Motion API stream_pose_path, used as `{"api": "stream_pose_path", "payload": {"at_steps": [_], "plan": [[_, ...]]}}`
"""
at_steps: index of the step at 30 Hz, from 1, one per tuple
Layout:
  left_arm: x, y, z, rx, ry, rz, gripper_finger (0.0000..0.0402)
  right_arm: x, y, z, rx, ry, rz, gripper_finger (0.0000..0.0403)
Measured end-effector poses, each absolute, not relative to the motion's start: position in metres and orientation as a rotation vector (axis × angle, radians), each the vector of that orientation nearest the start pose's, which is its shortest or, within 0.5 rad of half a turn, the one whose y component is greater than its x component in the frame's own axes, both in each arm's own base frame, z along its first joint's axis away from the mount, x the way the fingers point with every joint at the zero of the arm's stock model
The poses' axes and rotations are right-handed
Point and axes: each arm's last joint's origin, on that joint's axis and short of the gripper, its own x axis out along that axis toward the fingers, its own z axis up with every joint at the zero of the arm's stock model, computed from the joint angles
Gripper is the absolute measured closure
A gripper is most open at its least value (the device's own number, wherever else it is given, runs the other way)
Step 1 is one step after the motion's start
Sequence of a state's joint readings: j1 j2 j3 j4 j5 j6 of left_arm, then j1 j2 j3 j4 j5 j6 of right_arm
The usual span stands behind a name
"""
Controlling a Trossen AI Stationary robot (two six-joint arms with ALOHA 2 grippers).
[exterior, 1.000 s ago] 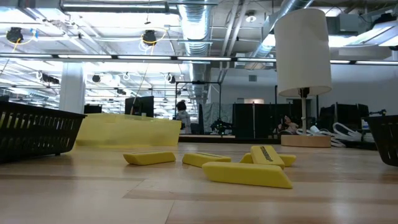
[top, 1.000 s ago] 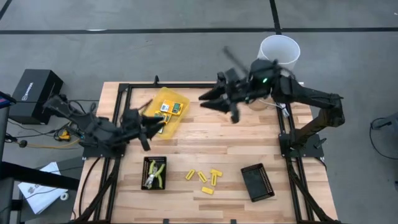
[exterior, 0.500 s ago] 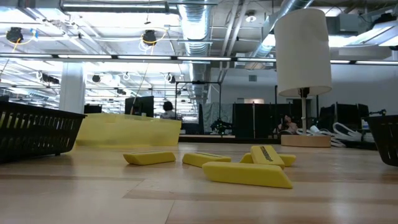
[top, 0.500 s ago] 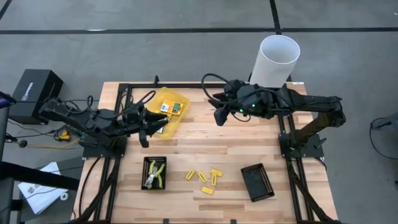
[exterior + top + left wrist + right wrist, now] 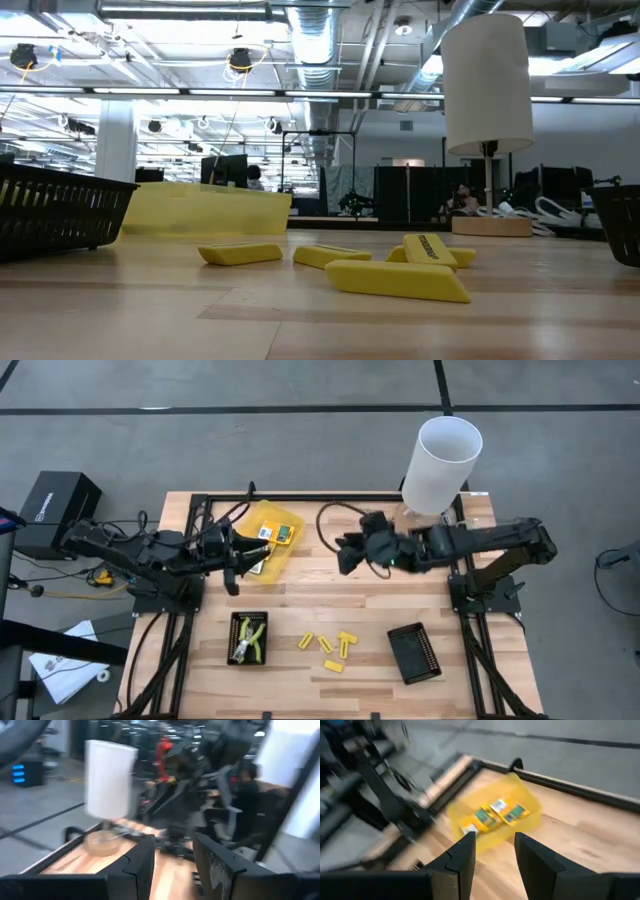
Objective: Pick & Place School Supplies
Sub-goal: Put the yellow eraser into the right black bin
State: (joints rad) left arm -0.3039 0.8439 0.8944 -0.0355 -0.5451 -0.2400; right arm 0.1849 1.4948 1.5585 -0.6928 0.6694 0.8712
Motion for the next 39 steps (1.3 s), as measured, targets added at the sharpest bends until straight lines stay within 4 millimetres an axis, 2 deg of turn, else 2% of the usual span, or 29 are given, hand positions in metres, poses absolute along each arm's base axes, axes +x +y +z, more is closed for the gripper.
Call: {"api": "stream_pose_path", "payload": {"at_steps": [4, 7, 14, 21, 26, 29, 36, 39], "plan": [[0.172, -0.036, 0.377, -0.239, -0.033, 0.068, 0.0273, 0.317, 0.063, 0.376, 0.660, 0.156, -0.695, 0.0274], [0.163, -0.032, 0.379, -0.215, -0.023, -0.047, 0.0273, 0.326, 0.078, 0.370, 0.688, 0.041, -0.680, 0.0274], [0.143, -0.016, 0.386, -0.168, -0.060, -0.093, 0.0273, 0.356, 0.109, 0.364, 0.706, -0.146, -0.622, 0.0274], [0.133, -0.009, 0.389, -0.206, -0.075, -0.136, 0.0273, 0.390, 0.126, 0.362, 0.620, -0.319, -0.571, 0.0274], [0.132, -0.010, 0.389, -0.209, -0.072, -0.140, 0.0273, 0.408, 0.126, 0.372, 0.473, -0.314, -0.551, 0.0274], [0.130, -0.009, 0.389, -0.217, -0.075, -0.140, 0.0273, 0.412, 0.121, 0.376, 0.386, -0.295, -0.565, 0.0274], [0.130, -0.009, 0.389, -0.223, -0.071, -0.139, 0.0273, 0.409, 0.110, 0.385, 0.447, -0.284, -0.503, 0.0274], [0.130, -0.009, 0.389, -0.235, -0.071, -0.135, 0.0273, 0.409, 0.114, 0.366, 0.532, -0.134, -0.498, 0.0274]]}}
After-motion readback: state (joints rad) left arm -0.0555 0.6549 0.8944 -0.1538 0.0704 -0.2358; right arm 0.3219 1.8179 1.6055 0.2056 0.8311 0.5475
